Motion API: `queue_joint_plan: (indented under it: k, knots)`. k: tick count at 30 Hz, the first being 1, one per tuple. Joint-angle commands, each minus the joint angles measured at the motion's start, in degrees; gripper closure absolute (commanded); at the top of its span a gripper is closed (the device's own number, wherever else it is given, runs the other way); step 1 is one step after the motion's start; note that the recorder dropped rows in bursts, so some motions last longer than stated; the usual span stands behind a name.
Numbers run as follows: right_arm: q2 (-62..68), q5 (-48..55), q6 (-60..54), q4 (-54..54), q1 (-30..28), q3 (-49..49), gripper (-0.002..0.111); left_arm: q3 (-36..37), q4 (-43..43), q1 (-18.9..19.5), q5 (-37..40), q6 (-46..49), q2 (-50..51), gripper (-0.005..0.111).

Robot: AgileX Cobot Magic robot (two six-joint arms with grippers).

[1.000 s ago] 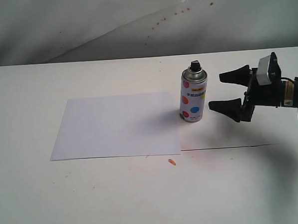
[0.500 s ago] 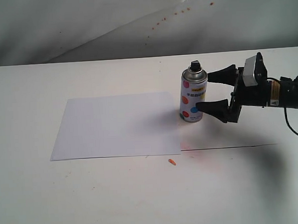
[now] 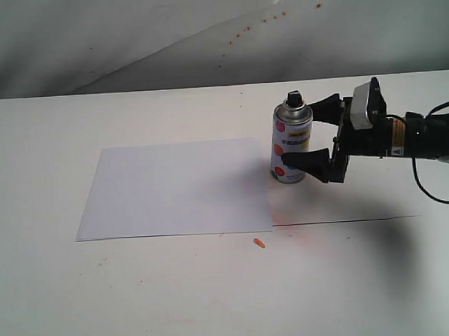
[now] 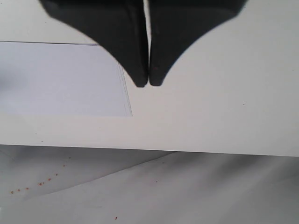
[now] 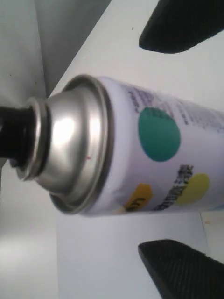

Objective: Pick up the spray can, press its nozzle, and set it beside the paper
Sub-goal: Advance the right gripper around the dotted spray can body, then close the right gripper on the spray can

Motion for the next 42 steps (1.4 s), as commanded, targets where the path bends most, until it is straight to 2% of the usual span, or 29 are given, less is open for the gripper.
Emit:
queue_joint_plan:
  k: [1,42]
  knots:
    - [0.7,-0.7,3.6,-4.0,1.5,-4.1,0.003,0.3,0.0,-0.3,-0.4,-0.1,-0.2,0.105]
    - [2.4,-0.7,4.5,-2.5,3.2,-5.2,0.003,0.3,0.0,-0.3,-0.4,-0.1,-0.2,0.105]
